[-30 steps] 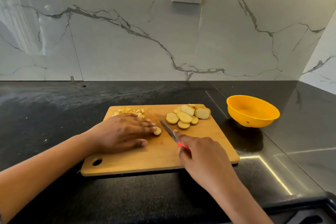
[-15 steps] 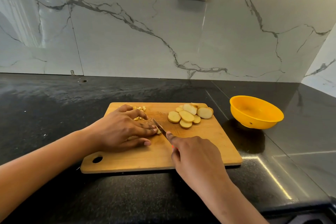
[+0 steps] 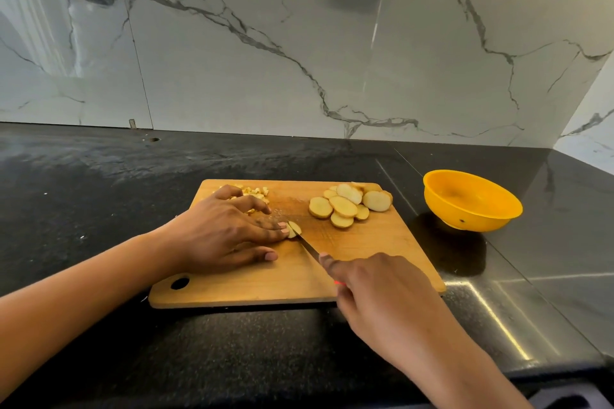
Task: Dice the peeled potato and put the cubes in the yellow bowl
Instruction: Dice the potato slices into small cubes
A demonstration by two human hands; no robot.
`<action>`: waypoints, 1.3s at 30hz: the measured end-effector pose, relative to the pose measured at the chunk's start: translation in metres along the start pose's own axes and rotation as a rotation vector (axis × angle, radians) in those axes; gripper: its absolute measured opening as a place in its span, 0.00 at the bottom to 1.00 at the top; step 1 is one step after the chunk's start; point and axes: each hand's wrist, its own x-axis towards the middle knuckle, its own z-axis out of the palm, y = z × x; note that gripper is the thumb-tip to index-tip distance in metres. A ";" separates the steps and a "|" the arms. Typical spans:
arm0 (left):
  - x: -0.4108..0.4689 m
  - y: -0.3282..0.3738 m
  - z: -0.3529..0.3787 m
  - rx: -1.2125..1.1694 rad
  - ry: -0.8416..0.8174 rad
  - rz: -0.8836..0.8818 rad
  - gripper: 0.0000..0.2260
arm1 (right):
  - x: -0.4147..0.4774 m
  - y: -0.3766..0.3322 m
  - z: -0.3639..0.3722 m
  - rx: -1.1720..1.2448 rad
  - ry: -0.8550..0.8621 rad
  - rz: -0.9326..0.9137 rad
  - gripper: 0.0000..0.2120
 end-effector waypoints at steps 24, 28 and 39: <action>0.039 -0.008 -0.007 -0.398 -0.219 -0.174 0.19 | -0.009 0.013 -0.015 0.083 0.065 0.108 0.22; 0.048 -0.013 -0.005 -0.481 -0.229 -0.150 0.11 | -0.009 0.018 -0.013 0.082 0.097 0.159 0.22; 0.020 0.022 0.008 -0.316 0.196 -0.428 0.11 | 0.000 0.005 0.000 0.152 0.121 0.190 0.24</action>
